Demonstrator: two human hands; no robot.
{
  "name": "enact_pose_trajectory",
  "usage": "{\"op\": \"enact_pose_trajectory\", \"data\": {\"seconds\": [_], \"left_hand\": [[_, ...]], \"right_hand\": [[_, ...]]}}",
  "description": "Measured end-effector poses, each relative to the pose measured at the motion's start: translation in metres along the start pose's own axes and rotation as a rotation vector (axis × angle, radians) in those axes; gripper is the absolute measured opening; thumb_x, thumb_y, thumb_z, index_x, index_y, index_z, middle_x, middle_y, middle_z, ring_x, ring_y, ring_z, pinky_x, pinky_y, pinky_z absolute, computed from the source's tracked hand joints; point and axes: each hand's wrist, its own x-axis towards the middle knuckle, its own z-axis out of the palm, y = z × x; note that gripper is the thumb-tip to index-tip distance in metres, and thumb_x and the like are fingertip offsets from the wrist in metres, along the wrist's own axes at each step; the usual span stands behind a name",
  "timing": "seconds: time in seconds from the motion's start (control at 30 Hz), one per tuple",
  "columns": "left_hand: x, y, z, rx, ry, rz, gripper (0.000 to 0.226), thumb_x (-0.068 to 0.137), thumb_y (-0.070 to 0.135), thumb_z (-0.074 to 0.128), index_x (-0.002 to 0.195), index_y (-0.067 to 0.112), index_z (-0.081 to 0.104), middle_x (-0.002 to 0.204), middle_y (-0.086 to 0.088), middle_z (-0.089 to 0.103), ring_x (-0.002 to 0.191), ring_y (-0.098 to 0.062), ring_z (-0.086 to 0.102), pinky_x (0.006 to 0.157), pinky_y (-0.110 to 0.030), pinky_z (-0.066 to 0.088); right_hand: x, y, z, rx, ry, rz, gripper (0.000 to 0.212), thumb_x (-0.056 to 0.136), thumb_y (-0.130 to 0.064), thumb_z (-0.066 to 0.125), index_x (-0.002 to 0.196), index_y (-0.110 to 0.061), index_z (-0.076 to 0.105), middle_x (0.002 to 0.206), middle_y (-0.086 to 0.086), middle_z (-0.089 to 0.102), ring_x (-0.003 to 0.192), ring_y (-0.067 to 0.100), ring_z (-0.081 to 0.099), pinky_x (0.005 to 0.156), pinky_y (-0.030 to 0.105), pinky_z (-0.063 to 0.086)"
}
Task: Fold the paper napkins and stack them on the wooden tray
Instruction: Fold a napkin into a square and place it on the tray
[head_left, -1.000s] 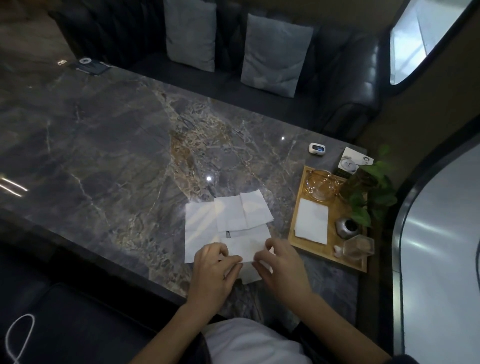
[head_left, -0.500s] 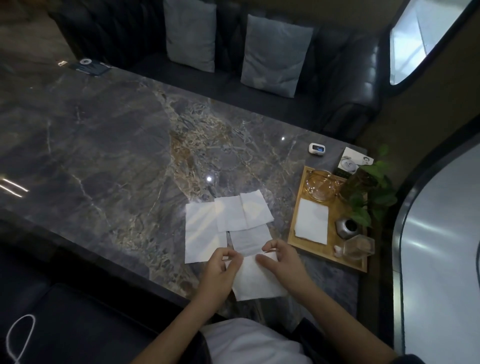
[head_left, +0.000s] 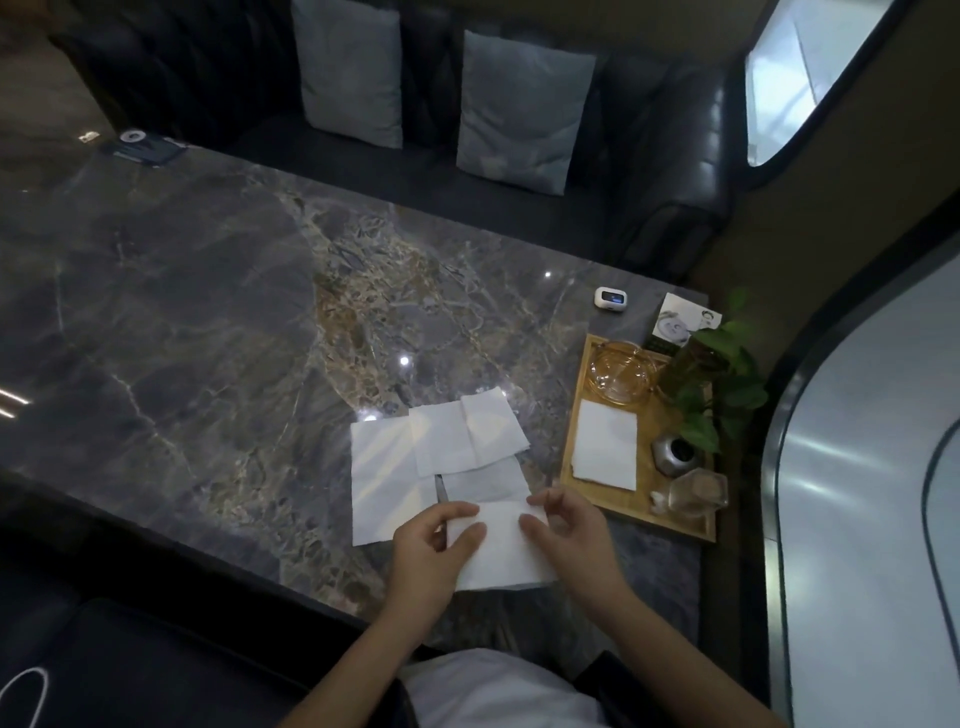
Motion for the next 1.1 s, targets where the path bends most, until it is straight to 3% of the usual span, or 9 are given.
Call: {"op": "enact_pose_trajectory", "data": {"seconds": [0.1, 0.2, 0.27, 0.43, 0.57, 0.83, 1.0, 1.1], "left_hand": [[0.003, 0.002, 0.006, 0.080, -0.020, 0.009, 0.021, 0.082, 0.011, 0.076, 0.102, 0.016, 0.074, 0.107, 0.007, 0.071, 0.093, -0.010, 0.067, 0.071, -0.019, 0.057], [0.009, 0.004, 0.014, 0.158, -0.099, 0.030, 0.036, 0.082, 0.010, 0.076, 0.116, 0.022, 0.069, 0.117, 0.003, 0.067, 0.098, -0.010, 0.064, 0.079, -0.024, 0.058], [0.011, 0.008, 0.019, 0.180, -0.167, 0.016, 0.046, 0.082, 0.008, 0.075, 0.124, 0.024, 0.064, 0.120, 0.002, 0.063, 0.095, -0.010, 0.063, 0.075, -0.021, 0.057], [0.015, 0.015, 0.029, 0.212, -0.300, 0.020, 0.065, 0.082, 0.005, 0.075, 0.132, 0.037, 0.049, 0.137, 0.010, 0.049, 0.118, -0.015, 0.055, 0.092, -0.033, 0.056], [0.016, 0.021, 0.038, 0.294, -0.337, 0.078, 0.071, 0.082, 0.005, 0.075, 0.141, 0.032, 0.044, 0.144, 0.014, 0.045, 0.124, -0.012, 0.050, 0.096, -0.032, 0.054], [0.012, 0.031, 0.054, 0.373, -0.341, 0.110, 0.072, 0.082, 0.007, 0.074, 0.141, 0.033, 0.043, 0.141, 0.018, 0.043, 0.124, -0.010, 0.047, 0.096, -0.031, 0.054], [0.021, 0.033, 0.065, 0.408, -0.340, 0.145, 0.065, 0.082, 0.007, 0.074, 0.137, 0.033, 0.050, 0.138, 0.016, 0.047, 0.118, -0.011, 0.052, 0.083, -0.021, 0.056], [0.028, 0.038, 0.074, 0.411, -0.338, 0.167, 0.052, 0.082, 0.004, 0.073, 0.123, 0.033, 0.059, 0.131, 0.016, 0.050, 0.115, -0.011, 0.055, 0.082, -0.016, 0.055]], "right_hand": [[-0.002, 0.002, -0.009, -0.023, 0.000, 0.003, 0.013, 0.086, -0.014, 0.069, 0.097, -0.020, 0.071, 0.107, -0.005, 0.067, 0.094, 0.007, 0.063, 0.065, 0.012, 0.051], [-0.004, 0.003, -0.019, -0.024, 0.021, 0.003, 0.024, 0.086, -0.012, 0.068, 0.110, -0.019, 0.069, 0.112, -0.008, 0.064, 0.096, 0.004, 0.062, 0.068, 0.009, 0.052], [-0.005, 0.001, -0.027, -0.030, 0.026, -0.009, 0.032, 0.086, -0.010, 0.068, 0.116, -0.020, 0.066, 0.112, -0.011, 0.062, 0.101, 0.007, 0.062, 0.076, 0.014, 0.054], [-0.006, -0.001, -0.043, -0.023, 0.010, -0.021, 0.049, 0.085, -0.003, 0.067, 0.130, -0.016, 0.056, 0.127, -0.007, 0.056, 0.116, 0.012, 0.056, 0.099, 0.034, 0.051], [-0.006, -0.001, -0.054, -0.055, 0.006, -0.062, 0.053, 0.087, -0.005, 0.066, 0.136, -0.016, 0.050, 0.135, -0.012, 0.046, 0.125, 0.006, 0.047, 0.098, 0.014, 0.044], [-0.006, 0.005, -0.070, -0.020, 0.038, -0.064, 0.054, 0.087, -0.003, 0.065, 0.137, -0.015, 0.049, 0.141, -0.006, 0.045, 0.130, 0.007, 0.043, 0.109, 0.031, 0.040], [-0.001, 0.012, -0.078, 0.030, 0.078, -0.051, 0.056, 0.086, -0.002, 0.065, 0.137, -0.016, 0.050, 0.144, -0.005, 0.045, 0.129, 0.011, 0.046, 0.104, 0.038, 0.047], [0.003, 0.016, -0.083, 0.068, 0.105, -0.036, 0.055, 0.085, -0.003, 0.066, 0.136, -0.018, 0.051, 0.142, -0.006, 0.047, 0.122, 0.015, 0.054, 0.095, 0.042, 0.054]]}}
